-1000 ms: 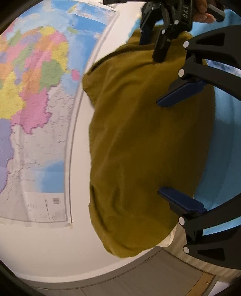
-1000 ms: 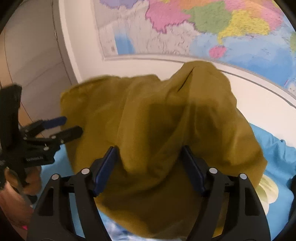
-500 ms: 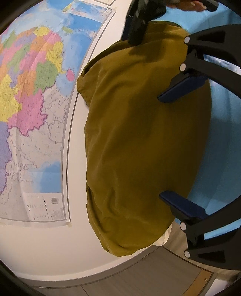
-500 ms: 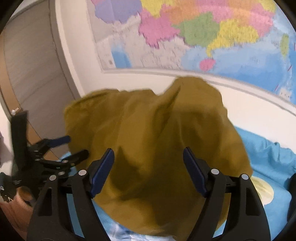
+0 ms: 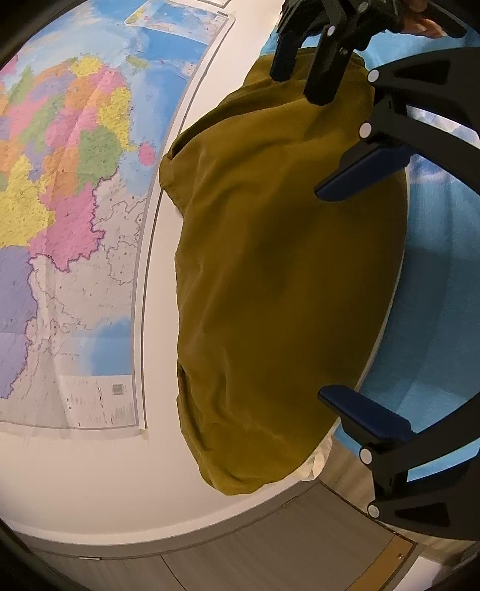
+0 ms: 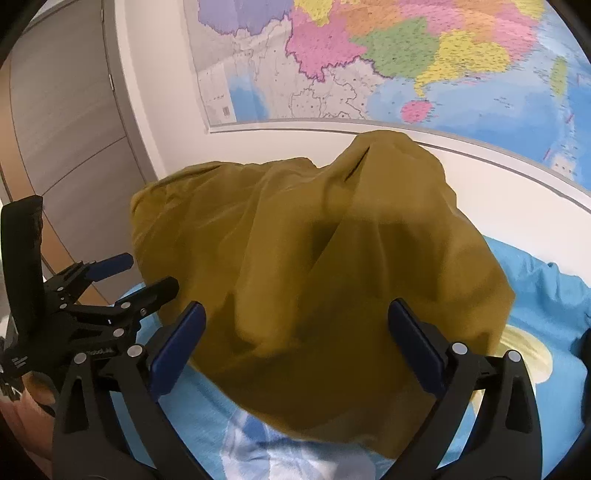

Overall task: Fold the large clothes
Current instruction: 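Withdraw both open grippers from the shirt on the pillow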

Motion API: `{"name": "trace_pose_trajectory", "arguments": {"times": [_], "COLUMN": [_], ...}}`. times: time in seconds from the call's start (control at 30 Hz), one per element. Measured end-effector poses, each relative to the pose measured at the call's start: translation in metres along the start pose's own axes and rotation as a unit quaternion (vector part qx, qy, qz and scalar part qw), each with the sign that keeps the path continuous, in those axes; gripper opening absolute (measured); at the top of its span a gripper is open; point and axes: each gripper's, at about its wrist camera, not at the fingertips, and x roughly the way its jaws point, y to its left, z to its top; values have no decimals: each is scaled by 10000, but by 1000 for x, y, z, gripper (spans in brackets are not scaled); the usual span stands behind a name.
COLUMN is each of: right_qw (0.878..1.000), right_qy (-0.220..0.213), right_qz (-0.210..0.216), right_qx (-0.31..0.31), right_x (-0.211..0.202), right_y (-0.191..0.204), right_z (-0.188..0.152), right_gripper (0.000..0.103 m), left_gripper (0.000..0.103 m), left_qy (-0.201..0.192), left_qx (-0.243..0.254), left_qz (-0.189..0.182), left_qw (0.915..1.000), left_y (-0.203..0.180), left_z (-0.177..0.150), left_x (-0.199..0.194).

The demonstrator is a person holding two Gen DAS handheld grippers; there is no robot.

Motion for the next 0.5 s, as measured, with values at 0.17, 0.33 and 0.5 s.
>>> {"name": "trace_pose_trajectory", "arguments": {"times": [0.17,0.33,0.5], "right_qw": [9999,9999,9995], "right_qy": [-106,-152,-248], "right_qz": [-40,-46,-112], "right_qx": [1,-54,-128], "right_x": [-10,-16,-26], "right_y": [4,12,18], "right_z": [-5,-11,-17], "right_gripper": [97,98,98], "left_gripper": [96,96,96], "left_qy": [-185,-194,-228], "left_qx": [10,11,-158], "left_qz": [97,160,329], "left_qw": [9998,9997,9991], "left_y": [-3,-7,-4], "left_z": [-3,-6,-12], "left_x": [-8,-13,-20]}}
